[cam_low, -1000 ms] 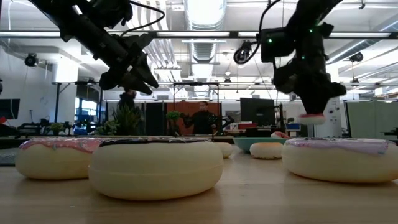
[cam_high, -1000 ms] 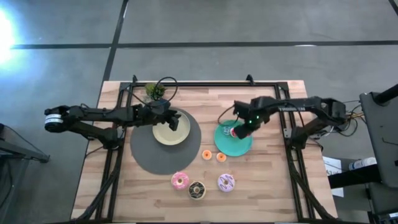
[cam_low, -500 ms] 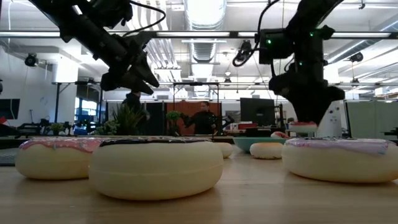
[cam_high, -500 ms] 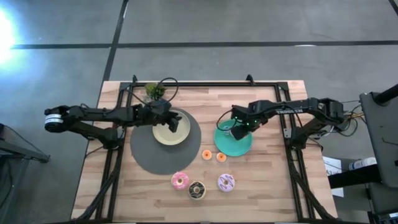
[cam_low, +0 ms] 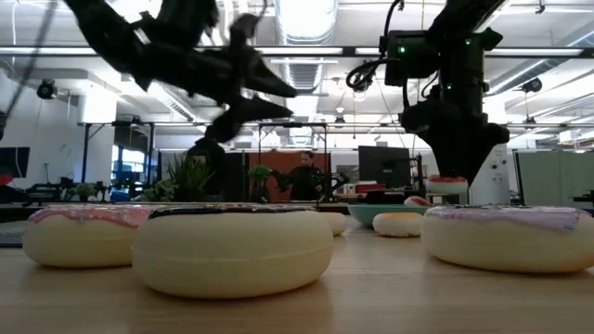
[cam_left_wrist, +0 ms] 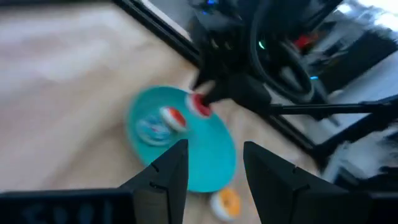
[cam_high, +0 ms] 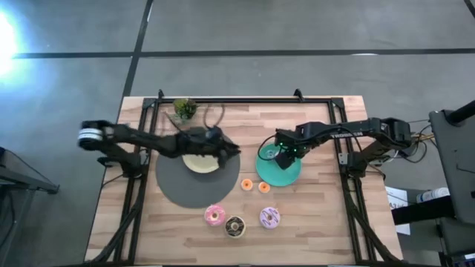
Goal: Pick & Place donuts
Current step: Put the small right red donut on the light blue plate
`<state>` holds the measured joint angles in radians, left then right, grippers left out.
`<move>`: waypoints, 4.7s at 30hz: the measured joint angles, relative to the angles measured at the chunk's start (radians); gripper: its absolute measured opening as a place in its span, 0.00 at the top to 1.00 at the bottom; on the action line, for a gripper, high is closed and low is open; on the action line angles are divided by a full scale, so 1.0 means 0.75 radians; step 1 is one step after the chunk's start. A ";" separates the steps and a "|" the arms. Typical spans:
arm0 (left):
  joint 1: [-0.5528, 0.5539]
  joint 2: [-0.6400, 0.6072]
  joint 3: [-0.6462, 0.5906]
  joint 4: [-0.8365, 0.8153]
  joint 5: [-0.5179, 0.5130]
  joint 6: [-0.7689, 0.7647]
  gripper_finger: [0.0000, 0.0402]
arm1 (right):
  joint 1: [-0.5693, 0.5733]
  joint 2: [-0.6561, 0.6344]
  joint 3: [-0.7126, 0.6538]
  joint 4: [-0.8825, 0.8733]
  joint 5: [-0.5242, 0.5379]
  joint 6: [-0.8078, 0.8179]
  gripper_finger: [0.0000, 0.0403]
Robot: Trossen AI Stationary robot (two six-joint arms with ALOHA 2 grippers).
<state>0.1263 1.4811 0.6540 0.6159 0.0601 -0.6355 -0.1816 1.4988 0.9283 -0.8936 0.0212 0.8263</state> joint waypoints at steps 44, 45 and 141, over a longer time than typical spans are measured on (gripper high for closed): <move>-0.100 0.818 0.756 -0.245 -0.068 -0.117 0.68 | 0.001 -0.147 -0.005 -0.040 -0.203 0.156 0.55; -0.102 0.793 0.755 -0.257 -0.069 -0.084 0.68 | 0.009 -0.160 -0.005 -0.038 -0.203 0.130 0.55; -0.140 -0.280 -0.181 -0.479 -0.537 -0.133 0.68 | 0.391 0.147 0.236 0.302 0.113 0.378 0.97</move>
<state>0.0212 1.2709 0.5180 0.2565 -0.3426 -0.7355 0.1120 1.6092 1.1056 -0.6675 0.1056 1.1099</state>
